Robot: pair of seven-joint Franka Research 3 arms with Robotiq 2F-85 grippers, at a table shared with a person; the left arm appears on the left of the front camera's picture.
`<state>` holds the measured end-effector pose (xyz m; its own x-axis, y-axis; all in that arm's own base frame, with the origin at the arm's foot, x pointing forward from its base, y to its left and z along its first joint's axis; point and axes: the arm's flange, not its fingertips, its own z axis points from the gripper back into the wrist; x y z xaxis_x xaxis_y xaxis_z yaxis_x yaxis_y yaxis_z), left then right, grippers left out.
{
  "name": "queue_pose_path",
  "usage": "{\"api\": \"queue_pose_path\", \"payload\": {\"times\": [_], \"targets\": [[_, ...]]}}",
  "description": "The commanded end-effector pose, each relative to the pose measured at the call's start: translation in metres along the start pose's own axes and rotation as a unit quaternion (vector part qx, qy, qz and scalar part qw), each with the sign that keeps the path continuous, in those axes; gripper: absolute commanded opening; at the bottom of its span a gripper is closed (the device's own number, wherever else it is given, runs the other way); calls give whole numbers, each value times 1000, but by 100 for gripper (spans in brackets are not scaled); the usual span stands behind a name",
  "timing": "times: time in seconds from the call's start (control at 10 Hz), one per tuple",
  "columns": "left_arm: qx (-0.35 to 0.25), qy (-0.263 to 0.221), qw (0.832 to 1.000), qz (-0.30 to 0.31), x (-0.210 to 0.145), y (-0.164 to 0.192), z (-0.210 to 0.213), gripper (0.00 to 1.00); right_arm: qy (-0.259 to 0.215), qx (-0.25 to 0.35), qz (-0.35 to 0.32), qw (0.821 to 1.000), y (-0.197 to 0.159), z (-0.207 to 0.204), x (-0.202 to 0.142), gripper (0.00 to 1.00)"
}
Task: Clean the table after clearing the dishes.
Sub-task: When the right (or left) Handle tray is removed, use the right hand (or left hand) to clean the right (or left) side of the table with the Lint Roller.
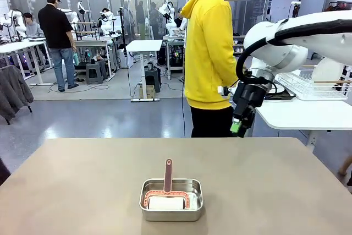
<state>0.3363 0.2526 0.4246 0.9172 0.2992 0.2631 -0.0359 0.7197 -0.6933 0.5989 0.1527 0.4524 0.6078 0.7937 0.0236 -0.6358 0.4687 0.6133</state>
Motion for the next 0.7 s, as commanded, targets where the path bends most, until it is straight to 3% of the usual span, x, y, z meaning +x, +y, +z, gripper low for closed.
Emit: {"api": "queue_pose_path", "payload": {"times": [0.0,0.5,0.6], "targets": [[-5,-1,1000,-1,-1,-2,3,100,-1,1,-5,1000,1,1,-7,100],[-5,-1,1000,-1,-1,-2,3,100,-3,1,-4,1000,-5,4,-4,100],[-5,-1,1000,-1,-1,-2,3,100,36,-78,61,994,29,-9,7,100]]}}
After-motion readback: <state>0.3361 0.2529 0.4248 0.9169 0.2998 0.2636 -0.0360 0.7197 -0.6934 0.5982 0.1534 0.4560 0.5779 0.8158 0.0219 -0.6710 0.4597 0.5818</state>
